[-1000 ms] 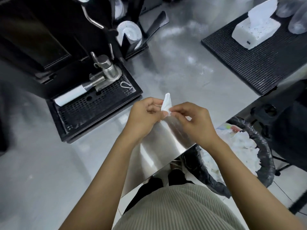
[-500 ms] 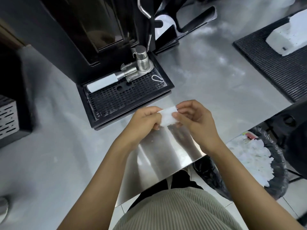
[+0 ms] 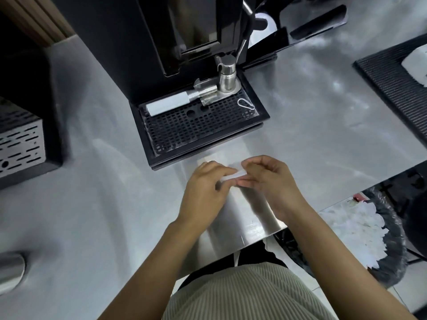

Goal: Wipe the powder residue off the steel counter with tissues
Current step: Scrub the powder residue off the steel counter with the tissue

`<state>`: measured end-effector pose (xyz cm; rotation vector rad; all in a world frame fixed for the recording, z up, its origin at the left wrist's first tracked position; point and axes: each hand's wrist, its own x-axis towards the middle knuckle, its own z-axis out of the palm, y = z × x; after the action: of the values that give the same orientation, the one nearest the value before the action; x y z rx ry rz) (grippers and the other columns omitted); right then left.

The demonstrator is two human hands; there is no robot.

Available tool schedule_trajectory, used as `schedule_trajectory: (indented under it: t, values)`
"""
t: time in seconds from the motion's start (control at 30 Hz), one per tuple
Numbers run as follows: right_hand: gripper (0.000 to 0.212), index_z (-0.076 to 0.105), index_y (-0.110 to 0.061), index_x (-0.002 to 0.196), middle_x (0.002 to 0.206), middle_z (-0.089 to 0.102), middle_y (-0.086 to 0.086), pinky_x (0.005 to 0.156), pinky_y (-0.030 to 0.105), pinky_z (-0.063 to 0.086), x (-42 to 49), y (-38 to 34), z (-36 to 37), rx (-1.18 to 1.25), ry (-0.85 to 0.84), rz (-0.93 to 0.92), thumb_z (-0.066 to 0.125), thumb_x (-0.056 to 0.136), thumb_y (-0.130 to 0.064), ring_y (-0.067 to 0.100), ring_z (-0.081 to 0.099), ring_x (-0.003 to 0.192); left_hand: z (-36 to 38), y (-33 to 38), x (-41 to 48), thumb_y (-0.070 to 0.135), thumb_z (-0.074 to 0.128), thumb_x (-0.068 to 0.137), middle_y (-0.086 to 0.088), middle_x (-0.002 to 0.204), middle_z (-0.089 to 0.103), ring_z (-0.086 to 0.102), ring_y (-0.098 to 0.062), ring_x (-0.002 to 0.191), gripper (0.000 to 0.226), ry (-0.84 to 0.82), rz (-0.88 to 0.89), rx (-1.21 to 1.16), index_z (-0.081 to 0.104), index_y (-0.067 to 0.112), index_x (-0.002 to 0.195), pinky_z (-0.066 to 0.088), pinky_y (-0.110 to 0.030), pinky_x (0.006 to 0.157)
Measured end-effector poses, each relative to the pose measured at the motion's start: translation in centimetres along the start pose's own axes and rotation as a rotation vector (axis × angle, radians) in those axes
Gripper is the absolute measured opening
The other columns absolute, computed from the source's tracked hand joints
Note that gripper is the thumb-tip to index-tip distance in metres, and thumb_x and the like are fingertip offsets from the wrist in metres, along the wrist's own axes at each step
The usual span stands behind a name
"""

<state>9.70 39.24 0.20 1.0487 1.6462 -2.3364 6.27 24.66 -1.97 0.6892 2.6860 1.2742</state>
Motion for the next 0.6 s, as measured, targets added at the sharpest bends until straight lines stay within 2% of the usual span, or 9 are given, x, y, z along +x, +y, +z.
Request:
schedule_trajectory:
  t: [0.03, 0.1, 0.17, 0.23, 0.37, 0.5, 0.6]
  values:
    - [0.006, 0.062, 0.002, 0.093, 0.086, 0.064, 0.023, 0.073, 0.029, 0.06, -0.1, 0.1, 0.1, -0.007, 0.003, 0.002, 0.058, 0.095, -0.001, 0.033, 0.07, 0.077, -0.4, -0.4, -0.1, 0.008, 0.07, 0.083, 0.007, 0.092, 0.065, 0.06, -0.012, 0.088, 0.019, 0.037, -0.012, -0.011, 0.074, 0.018, 0.099, 0.051, -0.033, 0.08]
    - [0.007, 0.064, -0.001, 0.092, 0.087, 0.065, 0.019, 0.073, 0.026, 0.058, -0.2, 0.2, 0.2, -0.051, 0.041, -0.019, 0.058, 0.095, -0.001, 0.03, 0.067, 0.08, -1.6, -1.7, -0.3, 0.005, 0.068, 0.084, 0.005, 0.094, 0.065, 0.061, -0.012, 0.086, 0.022, 0.153, -0.05, 0.022, 0.074, 0.018, 0.101, 0.052, -0.03, 0.079]
    - [0.006, 0.065, -0.001, 0.092, 0.084, 0.066, 0.015, 0.07, 0.024, 0.057, -0.4, 0.5, 0.1, -0.08, 0.085, -0.047, 0.059, 0.094, -0.001, 0.021, 0.067, 0.074, -3.1, -3.4, -0.6, 0.002, 0.065, 0.085, 0.002, 0.094, 0.063, 0.06, -0.017, 0.082, 0.024, 0.284, -0.12, 0.127, 0.074, 0.015, 0.102, 0.051, -0.029, 0.078]
    - [0.005, 0.065, -0.001, 0.092, 0.079, 0.067, 0.01, 0.068, 0.021, 0.058, -0.6, 0.7, -0.1, -0.079, 0.112, -0.064, 0.061, 0.093, -0.002, 0.014, 0.068, 0.069, -4.3, -5.1, -0.7, -0.002, 0.061, 0.085, -0.001, 0.093, 0.06, 0.059, -0.022, 0.082, 0.027, 0.33, -0.188, 0.244, 0.073, 0.012, 0.105, 0.05, -0.029, 0.081]
    - [0.005, 0.066, -0.002, 0.091, 0.073, 0.067, 0.006, 0.068, 0.02, 0.057, -0.7, 1.4, -0.2, -0.082, 0.152, -0.077, 0.061, 0.093, -0.002, 0.009, 0.067, 0.065, -3.2, -6.1, -1.3, -0.007, 0.06, 0.083, -0.009, 0.094, 0.062, 0.06, -0.028, 0.086, 0.024, 0.221, -0.188, 0.385, 0.072, 0.002, 0.101, 0.053, -0.031, 0.081]
    - [0.007, 0.066, -0.001, 0.093, 0.075, 0.067, 0.006, 0.071, 0.023, 0.056, -0.9, 1.2, -0.5, -0.086, 0.159, -0.092, 0.06, 0.093, -0.001, 0.009, 0.068, 0.066, -1.6, -5.8, -1.1, -0.01, 0.058, 0.081, -0.012, 0.087, 0.059, 0.057, -0.03, 0.084, 0.019, 0.181, -0.197, 0.404, 0.071, -0.002, 0.094, 0.052, -0.033, 0.073]
    - [0.007, 0.066, 0.001, 0.095, 0.076, 0.066, 0.009, 0.07, 0.022, 0.056, -0.7, 0.9, -1.1, -0.088, 0.174, -0.103, 0.059, 0.094, -0.001, 0.008, 0.068, 0.065, -0.6, -5.3, 0.0, -0.009, 0.057, 0.082, -0.011, 0.088, 0.056, 0.054, -0.029, 0.085, 0.017, 0.115, -0.192, 0.448, 0.068, -0.003, 0.093, 0.051, -0.035, 0.073]
